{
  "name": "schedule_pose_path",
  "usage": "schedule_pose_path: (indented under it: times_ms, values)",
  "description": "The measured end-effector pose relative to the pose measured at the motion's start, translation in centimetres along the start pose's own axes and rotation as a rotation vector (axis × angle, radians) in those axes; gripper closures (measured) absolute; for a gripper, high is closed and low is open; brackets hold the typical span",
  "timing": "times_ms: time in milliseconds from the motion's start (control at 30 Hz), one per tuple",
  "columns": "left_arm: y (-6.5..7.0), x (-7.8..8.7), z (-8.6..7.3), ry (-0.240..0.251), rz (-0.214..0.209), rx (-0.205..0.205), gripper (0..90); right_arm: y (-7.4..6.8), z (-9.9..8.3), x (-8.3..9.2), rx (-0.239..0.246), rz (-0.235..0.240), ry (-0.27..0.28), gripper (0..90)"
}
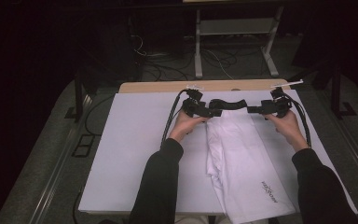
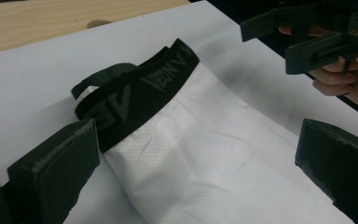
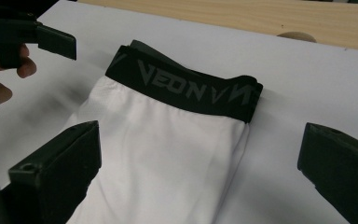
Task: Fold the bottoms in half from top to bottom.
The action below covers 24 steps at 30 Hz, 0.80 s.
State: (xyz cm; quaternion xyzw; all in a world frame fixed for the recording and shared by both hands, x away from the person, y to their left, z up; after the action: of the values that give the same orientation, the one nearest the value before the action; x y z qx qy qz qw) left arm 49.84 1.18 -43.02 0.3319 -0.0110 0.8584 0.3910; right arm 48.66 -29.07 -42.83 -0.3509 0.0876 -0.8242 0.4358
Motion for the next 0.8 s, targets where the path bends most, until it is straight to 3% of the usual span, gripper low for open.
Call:
schedule_pose_path:
  times_ms: [333,600,800]
  values:
    - [-1.1,-1.0,-0.8,-0.038,0.021,0.044,0.0,0.9,-0.5,-0.6,-0.038,0.000,-0.041,0.0]
    - [-1.3,-1.8,-1.3,-0.071,0.018,0.061,0.0,1.1,-0.9,-1.4,-0.053,0.031,-0.078,4.8]
    - [-1.5,-2.2,-1.8,-0.105,0.014,0.091,0.0,1.1,-0.8,-2.1,-0.065,0.022,-0.116,8.1]
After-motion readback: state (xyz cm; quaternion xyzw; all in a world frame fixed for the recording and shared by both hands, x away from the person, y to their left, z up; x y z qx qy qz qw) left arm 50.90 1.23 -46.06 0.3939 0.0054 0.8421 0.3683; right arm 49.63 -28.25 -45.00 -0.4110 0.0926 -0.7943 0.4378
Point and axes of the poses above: each handheld gripper's, and its own axes: x roughly backward along the jaws, z roughly out of its top, y roughly to its right, the point moved 2 cm from there along -x, roughly forward along the jaws, and after that the axes turned 13 degrees about z, right-handed, at the moved point
